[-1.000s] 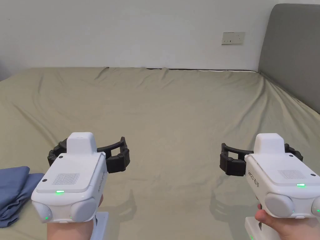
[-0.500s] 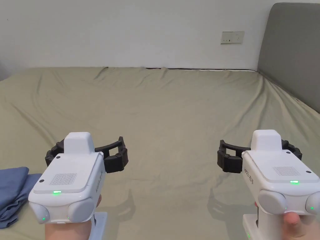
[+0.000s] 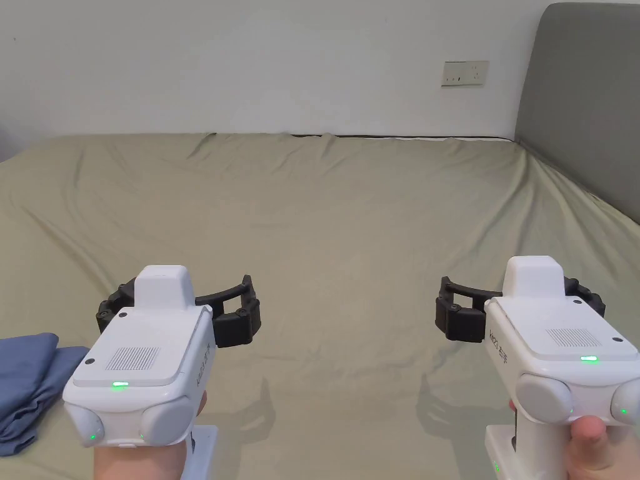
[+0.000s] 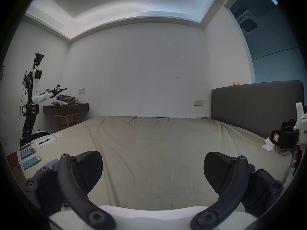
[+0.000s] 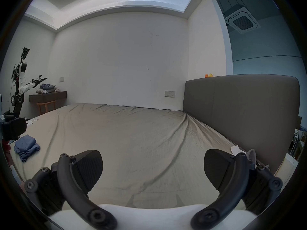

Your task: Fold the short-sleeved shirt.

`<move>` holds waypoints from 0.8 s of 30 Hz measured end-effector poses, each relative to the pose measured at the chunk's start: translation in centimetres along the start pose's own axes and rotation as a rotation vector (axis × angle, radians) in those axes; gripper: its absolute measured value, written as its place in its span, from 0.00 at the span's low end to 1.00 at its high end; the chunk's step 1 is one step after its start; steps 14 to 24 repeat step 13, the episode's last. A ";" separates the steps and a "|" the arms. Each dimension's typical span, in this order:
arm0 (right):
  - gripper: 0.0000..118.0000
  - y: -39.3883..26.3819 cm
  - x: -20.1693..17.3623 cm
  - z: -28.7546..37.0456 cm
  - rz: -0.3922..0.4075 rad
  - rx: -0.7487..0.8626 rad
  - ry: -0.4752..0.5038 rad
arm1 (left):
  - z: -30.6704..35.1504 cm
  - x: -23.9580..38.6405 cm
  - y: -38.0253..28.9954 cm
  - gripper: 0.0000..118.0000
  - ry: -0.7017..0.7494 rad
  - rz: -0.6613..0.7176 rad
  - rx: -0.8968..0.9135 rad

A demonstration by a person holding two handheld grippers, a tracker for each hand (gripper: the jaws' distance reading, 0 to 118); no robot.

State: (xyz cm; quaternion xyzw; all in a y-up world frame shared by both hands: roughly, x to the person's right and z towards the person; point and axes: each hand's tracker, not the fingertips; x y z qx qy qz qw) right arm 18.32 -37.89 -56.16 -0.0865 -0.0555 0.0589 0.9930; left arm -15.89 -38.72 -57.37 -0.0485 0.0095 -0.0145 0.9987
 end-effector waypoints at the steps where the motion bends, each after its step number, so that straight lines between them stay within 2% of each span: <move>1: 1.00 0.1 -0.1 0.0 -0.001 0.000 0.002 | 0.0 0.0 0.0 1.00 0.000 -0.001 0.000; 24: 1.00 0.1 -0.4 0.0 0.015 0.004 0.002 | 0.0 -0.1 -0.1 1.00 0.000 0.000 0.001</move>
